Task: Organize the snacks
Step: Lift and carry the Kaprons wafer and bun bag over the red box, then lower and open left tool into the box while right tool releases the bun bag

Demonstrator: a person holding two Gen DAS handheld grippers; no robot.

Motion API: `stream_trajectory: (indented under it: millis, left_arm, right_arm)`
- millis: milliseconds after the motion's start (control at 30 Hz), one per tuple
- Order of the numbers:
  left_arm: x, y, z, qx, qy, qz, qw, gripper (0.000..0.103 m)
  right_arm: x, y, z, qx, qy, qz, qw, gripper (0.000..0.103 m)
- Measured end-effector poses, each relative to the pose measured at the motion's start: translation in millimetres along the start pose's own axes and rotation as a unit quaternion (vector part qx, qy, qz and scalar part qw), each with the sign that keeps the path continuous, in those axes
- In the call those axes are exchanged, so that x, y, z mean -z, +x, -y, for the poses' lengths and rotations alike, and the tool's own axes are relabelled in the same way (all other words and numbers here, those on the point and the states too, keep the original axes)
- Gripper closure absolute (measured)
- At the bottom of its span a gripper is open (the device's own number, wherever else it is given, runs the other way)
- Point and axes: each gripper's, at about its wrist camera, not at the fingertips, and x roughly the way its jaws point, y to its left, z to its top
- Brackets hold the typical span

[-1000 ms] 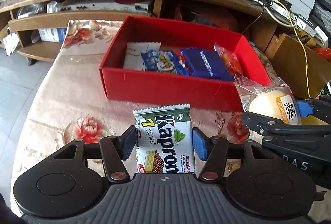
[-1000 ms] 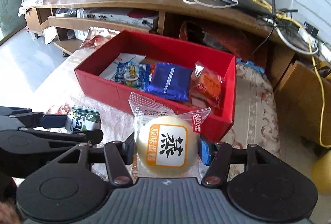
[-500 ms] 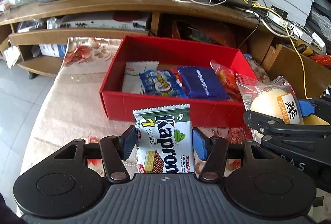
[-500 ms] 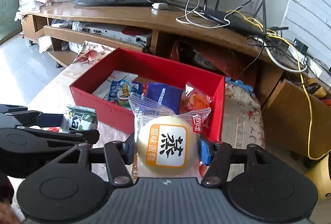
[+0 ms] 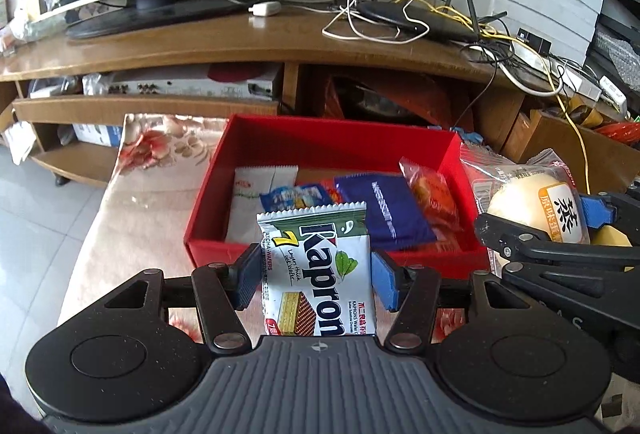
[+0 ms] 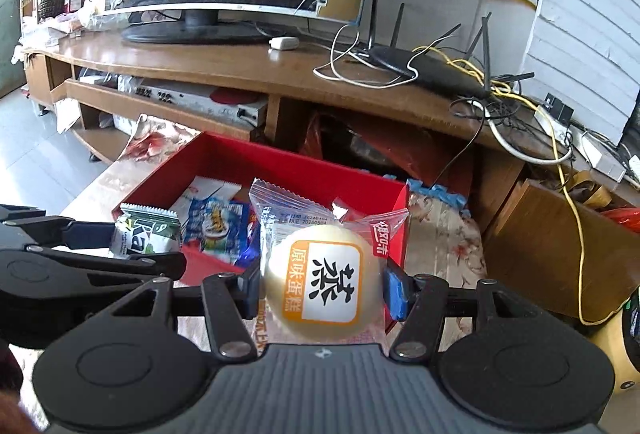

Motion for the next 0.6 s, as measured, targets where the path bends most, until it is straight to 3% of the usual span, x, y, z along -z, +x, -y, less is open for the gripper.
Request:
stream_trajectory:
  millis: [267,600]
  left_arm:
    - [-25.7,9.3,3.4,-0.001,0.004,0.018,0.9998,0.040]
    - [-53.3,42.1,5.5,-0.014,0.011,0.019,0.9997,0.040]
  right_arm:
    - [-19.8,11.6,11.7,0.000,0.024,0.010,1.000,0.050]
    - [-42.8,54.0,34.7,-0.026,0.076,-0.011,0.997,0.050]
